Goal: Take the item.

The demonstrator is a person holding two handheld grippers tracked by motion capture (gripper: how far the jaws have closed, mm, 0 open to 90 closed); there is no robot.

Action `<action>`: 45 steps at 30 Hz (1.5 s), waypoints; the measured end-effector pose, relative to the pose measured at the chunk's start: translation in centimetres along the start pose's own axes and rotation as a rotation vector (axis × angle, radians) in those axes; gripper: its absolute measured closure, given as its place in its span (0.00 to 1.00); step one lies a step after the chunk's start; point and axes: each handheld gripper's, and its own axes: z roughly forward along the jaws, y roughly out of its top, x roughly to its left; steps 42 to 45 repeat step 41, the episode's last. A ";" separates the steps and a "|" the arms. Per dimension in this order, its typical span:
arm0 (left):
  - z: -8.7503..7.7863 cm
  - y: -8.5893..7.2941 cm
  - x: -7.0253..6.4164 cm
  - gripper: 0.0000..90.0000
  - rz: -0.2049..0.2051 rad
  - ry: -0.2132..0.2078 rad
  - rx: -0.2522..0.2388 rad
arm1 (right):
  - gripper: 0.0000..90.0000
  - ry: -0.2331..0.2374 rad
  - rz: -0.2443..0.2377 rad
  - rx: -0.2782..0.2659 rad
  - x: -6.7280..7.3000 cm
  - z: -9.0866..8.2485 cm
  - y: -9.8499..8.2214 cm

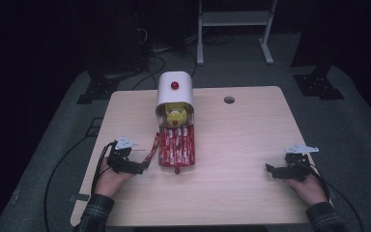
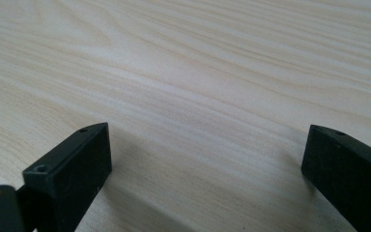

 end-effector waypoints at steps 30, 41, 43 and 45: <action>-0.1 -3.7 -0.2 0.00 0.028 0.008 0.086 | 0.03 -0.001 -0.003 -0.002 0.0 0.0 0.0; -0.1 -4.1 -0.1 0.00 0.035 -0.003 0.040 | 0.03 0.000 -0.003 -0.002 0.0 0.0 0.0; -0.1 -4.1 -0.1 0.00 0.035 -0.003 0.040 | 0.03 0.000 -0.003 -0.002 0.0 0.0 0.0; -0.1 -4.1 -0.1 0.00 0.035 -0.003 0.040 | 0.03 0.000 -0.003 -0.002 0.0 0.0 0.0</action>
